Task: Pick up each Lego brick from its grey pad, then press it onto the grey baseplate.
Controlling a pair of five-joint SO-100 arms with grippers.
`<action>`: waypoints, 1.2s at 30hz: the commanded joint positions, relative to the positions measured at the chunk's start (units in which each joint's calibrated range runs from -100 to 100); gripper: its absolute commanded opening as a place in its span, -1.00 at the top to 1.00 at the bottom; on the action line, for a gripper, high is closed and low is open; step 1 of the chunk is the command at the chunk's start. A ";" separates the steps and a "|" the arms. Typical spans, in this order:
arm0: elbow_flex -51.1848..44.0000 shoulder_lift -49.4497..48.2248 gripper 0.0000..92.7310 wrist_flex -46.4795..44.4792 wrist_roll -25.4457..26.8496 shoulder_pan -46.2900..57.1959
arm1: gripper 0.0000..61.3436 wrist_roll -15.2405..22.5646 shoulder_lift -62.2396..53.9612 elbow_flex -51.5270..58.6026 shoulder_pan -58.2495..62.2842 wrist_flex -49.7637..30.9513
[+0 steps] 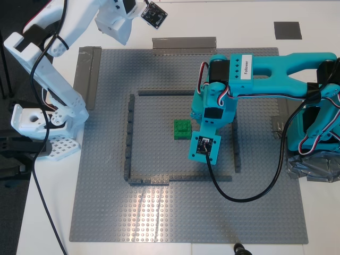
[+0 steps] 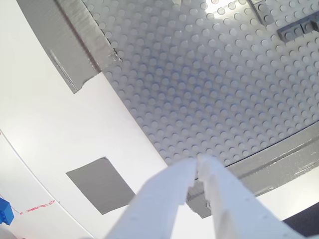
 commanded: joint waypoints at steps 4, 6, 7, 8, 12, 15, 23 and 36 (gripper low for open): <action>-2.32 2.11 1.00 -1.35 2.00 0.27 | 1.00 -0.10 -2.53 -2.28 -0.56 -1.00; -2.32 2.19 1.00 -1.35 2.78 0.34 | 1.00 -0.05 -2.62 -2.19 -0.56 -1.00; -2.41 2.11 1.00 -1.35 3.02 0.34 | 1.00 0.10 -2.62 -2.10 -0.49 -1.17; -2.50 2.11 1.00 -1.44 3.41 0.34 | 1.00 0.10 -2.62 -1.83 -0.49 -1.25; -2.59 1.76 1.00 -2.57 4.73 0.41 | 1.00 0.24 -3.13 -1.11 -0.27 -1.57; -2.59 1.76 1.00 -2.57 5.32 0.41 | 1.00 0.34 -3.30 -1.11 -0.20 -1.65; -2.59 1.76 1.00 -3.06 6.15 0.48 | 1.00 0.44 -3.05 -1.11 -0.13 -2.63; -2.59 2.11 1.00 -5.18 8.30 2.73 | 1.00 0.39 -4.08 0.06 -0.13 -2.06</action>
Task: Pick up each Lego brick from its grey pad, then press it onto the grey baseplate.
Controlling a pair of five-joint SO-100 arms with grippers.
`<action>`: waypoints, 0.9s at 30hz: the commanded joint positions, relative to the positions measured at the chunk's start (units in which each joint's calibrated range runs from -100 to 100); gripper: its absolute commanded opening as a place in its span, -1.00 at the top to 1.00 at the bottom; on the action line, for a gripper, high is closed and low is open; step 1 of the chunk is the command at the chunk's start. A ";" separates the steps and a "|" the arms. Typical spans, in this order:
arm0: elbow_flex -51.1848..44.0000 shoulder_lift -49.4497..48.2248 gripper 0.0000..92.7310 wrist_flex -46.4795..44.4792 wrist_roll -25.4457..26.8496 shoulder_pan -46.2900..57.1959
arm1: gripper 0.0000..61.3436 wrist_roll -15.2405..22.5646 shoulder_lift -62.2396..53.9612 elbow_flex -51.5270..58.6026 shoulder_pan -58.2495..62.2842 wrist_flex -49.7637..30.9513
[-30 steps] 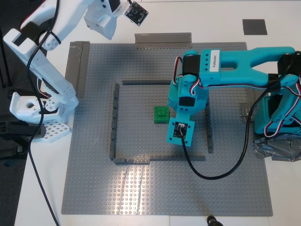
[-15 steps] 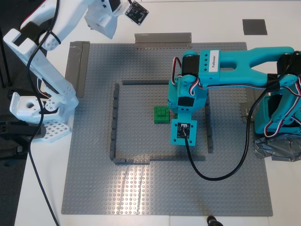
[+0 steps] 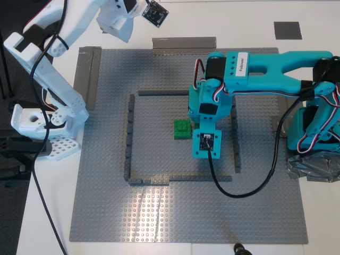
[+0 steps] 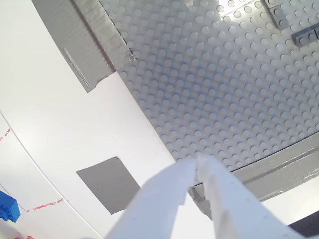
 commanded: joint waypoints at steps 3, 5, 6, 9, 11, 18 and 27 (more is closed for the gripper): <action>-2.59 -0.17 1.00 -0.31 0.31 0.29 | 1.00 0.05 -4.76 1.15 -0.13 -0.22; -2.50 -0.17 1.00 -0.23 0.21 0.07 | 1.00 0.10 -5.11 1.60 -0.13 -0.30; -2.50 -0.17 1.00 -0.31 0.16 0.00 | 1.00 0.10 -5.19 1.78 -0.20 -0.30; -2.50 0.00 1.00 -0.40 0.06 -0.29 | 1.00 0.10 -5.62 2.23 -0.13 -0.70; -2.50 0.08 1.00 -0.40 0.06 -0.36 | 1.00 0.15 -5.96 2.68 0.09 -0.79; -2.41 0.17 1.00 -0.48 0.06 -0.36 | 1.00 0.29 -6.57 3.04 0.45 -0.87; -2.50 2.23 1.00 -2.27 0.06 -0.36 | 1.00 0.59 -6.48 3.95 -0.13 -0.95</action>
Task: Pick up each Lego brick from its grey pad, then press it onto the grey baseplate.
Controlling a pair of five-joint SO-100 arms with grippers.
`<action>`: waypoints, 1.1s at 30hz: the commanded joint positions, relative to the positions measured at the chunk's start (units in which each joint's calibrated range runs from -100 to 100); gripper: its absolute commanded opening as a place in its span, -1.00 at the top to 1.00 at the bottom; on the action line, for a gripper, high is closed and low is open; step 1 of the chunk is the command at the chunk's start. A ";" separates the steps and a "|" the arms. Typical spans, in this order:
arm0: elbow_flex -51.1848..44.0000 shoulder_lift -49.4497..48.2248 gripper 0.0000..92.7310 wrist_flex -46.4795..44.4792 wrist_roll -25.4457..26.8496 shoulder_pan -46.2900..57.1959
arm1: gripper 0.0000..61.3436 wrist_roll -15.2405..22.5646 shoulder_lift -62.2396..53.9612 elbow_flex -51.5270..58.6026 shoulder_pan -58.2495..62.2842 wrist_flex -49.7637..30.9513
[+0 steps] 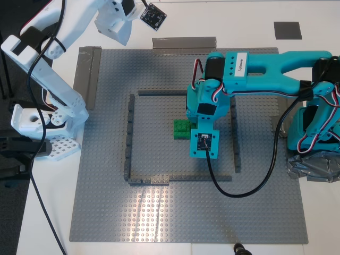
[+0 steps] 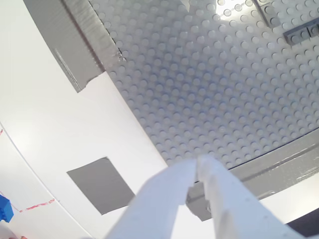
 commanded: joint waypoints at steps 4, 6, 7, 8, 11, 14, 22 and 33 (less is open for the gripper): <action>-2.14 1.14 1.00 -0.53 -0.14 -0.36 | 1.00 0.39 -4.15 -0.22 -0.35 -0.38; -1.78 1.14 1.00 -0.53 -0.14 -0.36 | 1.00 0.34 -4.15 -0.13 -0.42 -0.38; -1.69 1.22 1.00 -0.53 -0.14 -0.36 | 1.00 0.29 -4.15 -0.13 -0.42 -0.47; -1.69 1.22 1.00 -0.53 -0.14 -0.36 | 1.00 0.24 -4.15 -0.13 -0.42 -0.55; -1.69 1.22 1.00 -0.53 -0.14 -0.36 | 1.00 0.20 -4.15 -0.13 -0.49 -1.04; -1.69 1.22 1.00 0.04 -0.14 -0.36 | 1.00 0.15 -4.32 -0.04 -0.49 -1.04; -1.60 1.31 1.00 0.12 -0.19 -0.87 | 1.00 0.44 -5.01 0.32 -0.06 -0.71; -1.23 1.31 0.95 0.94 -0.19 -0.51 | 1.00 0.49 -5.44 0.41 0.02 -0.38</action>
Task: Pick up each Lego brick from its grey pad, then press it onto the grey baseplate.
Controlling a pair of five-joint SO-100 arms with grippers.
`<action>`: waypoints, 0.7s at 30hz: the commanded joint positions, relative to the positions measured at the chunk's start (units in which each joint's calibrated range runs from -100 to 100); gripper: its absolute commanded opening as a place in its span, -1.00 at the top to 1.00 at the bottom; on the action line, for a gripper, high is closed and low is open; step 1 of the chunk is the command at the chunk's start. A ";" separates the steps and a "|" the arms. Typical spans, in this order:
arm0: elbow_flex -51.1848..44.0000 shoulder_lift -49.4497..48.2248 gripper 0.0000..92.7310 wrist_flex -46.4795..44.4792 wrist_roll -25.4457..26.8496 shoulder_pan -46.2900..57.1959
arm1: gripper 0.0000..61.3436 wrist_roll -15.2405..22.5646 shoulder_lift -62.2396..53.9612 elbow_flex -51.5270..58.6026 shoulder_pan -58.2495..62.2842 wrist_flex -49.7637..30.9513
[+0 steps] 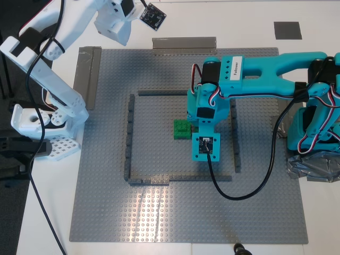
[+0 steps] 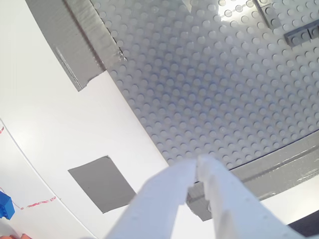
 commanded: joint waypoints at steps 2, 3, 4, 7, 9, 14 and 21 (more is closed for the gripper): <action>-1.23 -0.21 0.95 0.50 -0.09 0.16 | 1.00 0.15 -4.40 -0.55 0.02 0.42; -1.33 -0.21 0.95 0.50 -0.09 0.16 | 1.00 0.15 -4.40 -0.55 0.02 0.34; -1.51 -0.21 0.95 0.50 -0.09 0.16 | 1.00 0.10 -4.40 -0.64 0.02 0.34; -1.78 -0.21 0.95 0.50 -0.09 0.16 | 1.00 0.10 -4.40 -0.73 -0.13 0.58; -1.78 -0.21 0.95 0.50 -0.09 0.16 | 1.00 0.15 -4.74 -0.19 -0.13 0.67; -2.05 -0.21 0.94 0.50 -0.09 0.23 | 1.00 0.15 -5.69 1.07 0.16 0.26; -2.05 -0.21 0.93 0.50 0.06 0.23 | 1.00 0.15 -5.77 1.16 0.09 0.18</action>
